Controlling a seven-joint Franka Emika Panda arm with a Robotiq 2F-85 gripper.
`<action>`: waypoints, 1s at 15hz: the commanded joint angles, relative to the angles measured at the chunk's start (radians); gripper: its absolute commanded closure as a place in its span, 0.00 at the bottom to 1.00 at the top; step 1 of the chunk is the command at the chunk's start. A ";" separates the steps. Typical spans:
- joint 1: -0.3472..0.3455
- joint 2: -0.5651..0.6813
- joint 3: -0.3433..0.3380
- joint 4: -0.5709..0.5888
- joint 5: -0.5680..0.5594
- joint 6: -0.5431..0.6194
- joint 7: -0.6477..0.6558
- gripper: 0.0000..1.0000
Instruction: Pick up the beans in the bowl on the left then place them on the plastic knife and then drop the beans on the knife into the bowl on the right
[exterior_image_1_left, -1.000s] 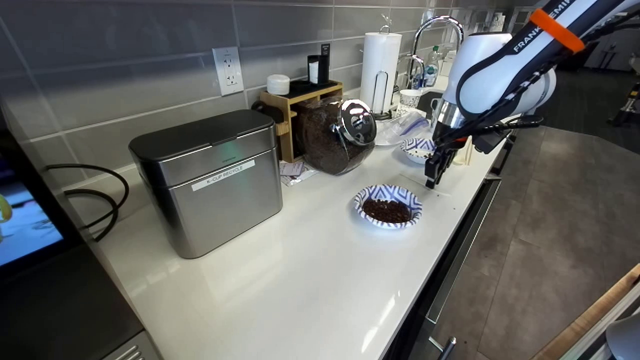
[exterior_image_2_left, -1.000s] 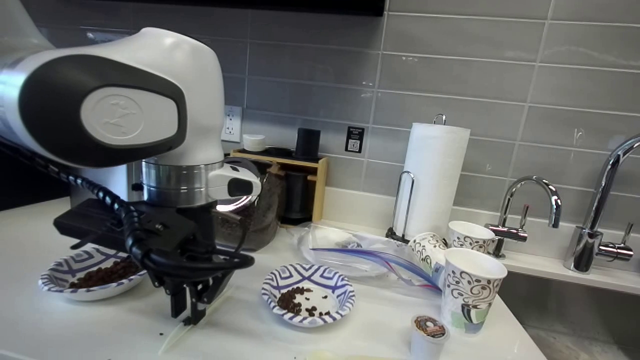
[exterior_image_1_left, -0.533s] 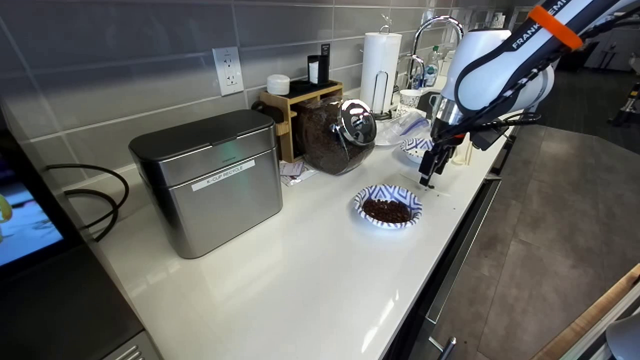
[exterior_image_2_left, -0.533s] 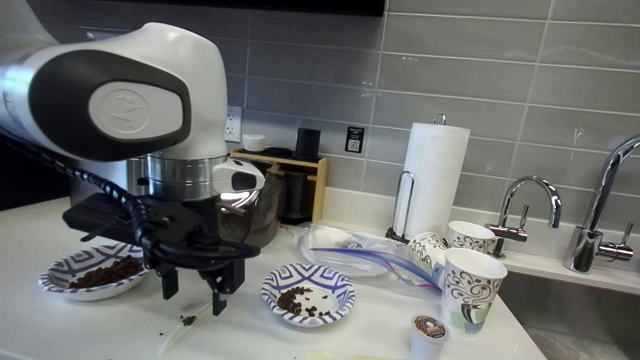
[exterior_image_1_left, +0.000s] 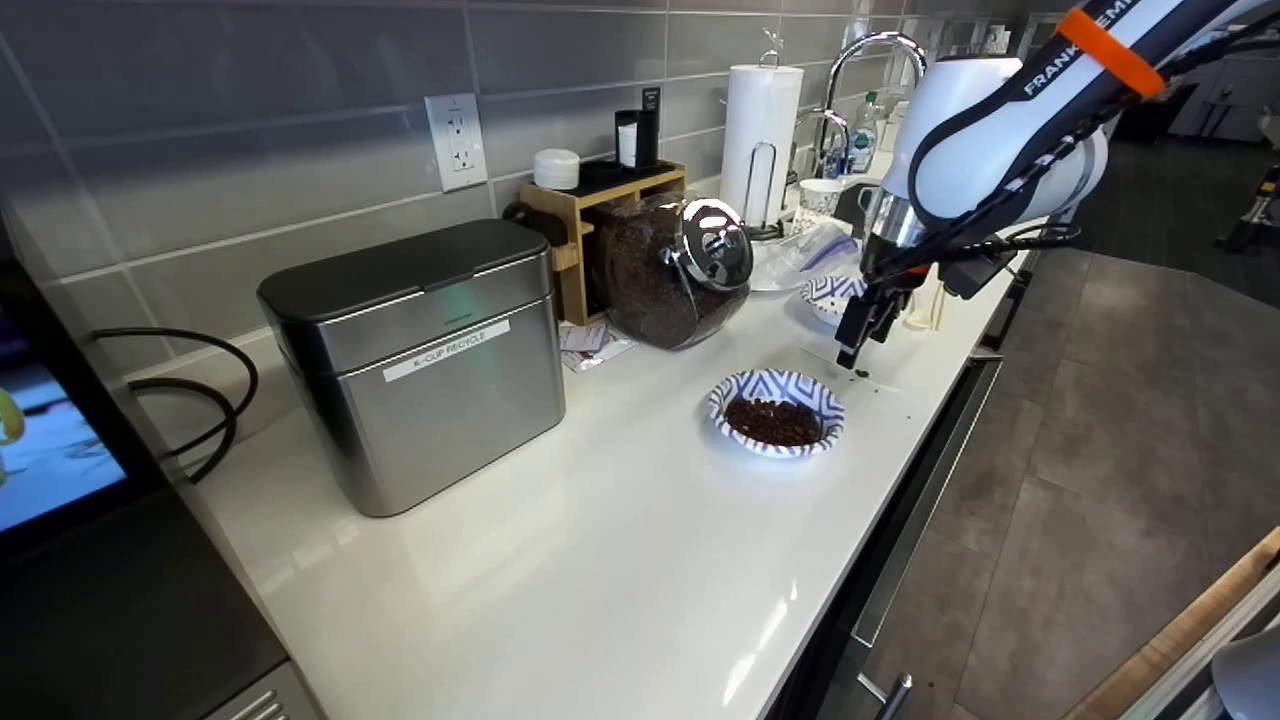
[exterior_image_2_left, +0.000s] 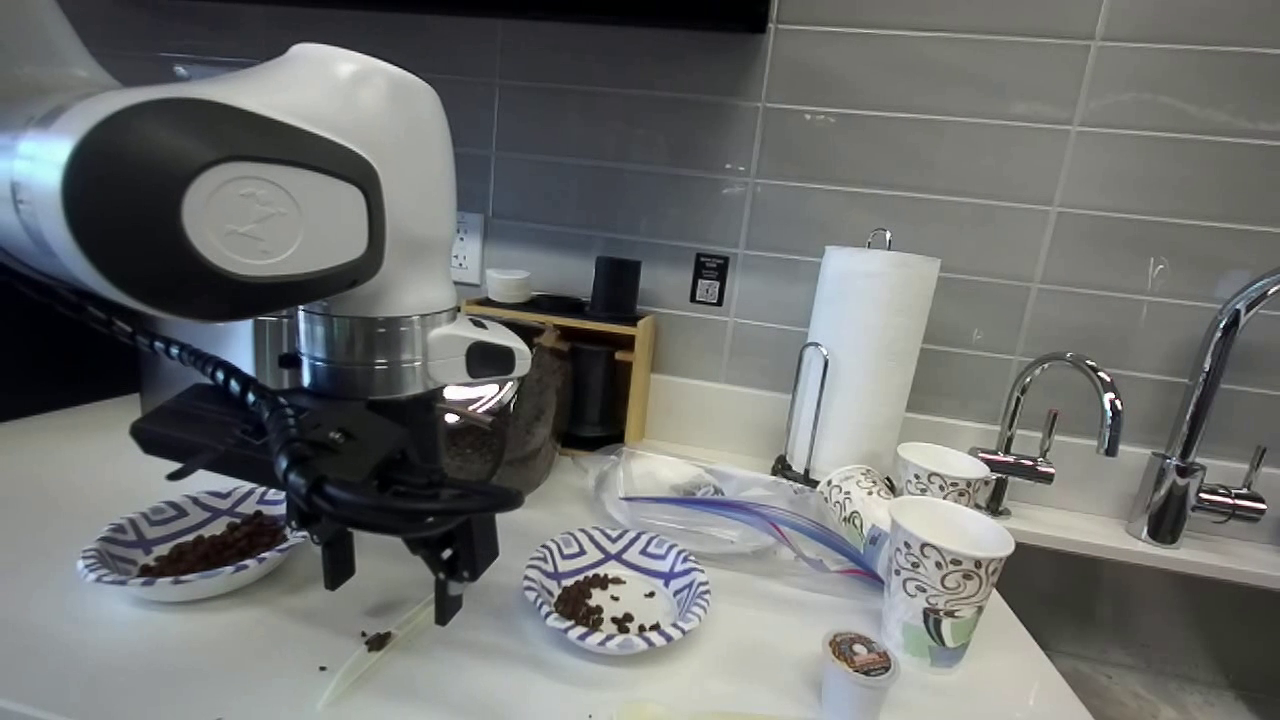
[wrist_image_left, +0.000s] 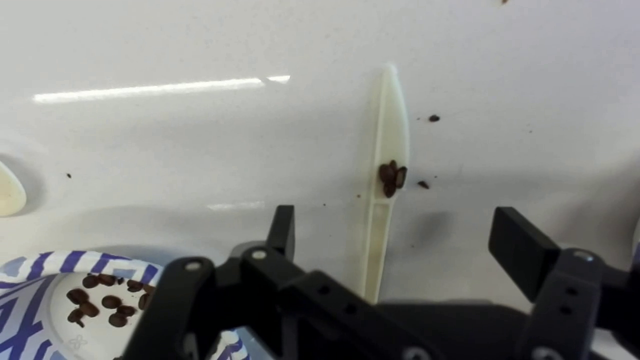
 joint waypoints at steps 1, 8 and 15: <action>-0.014 0.037 0.004 0.039 0.007 -0.014 -0.002 0.00; -0.019 0.111 0.020 0.122 0.025 -0.036 -0.016 0.01; -0.018 0.136 0.018 0.155 -0.002 -0.086 0.022 0.45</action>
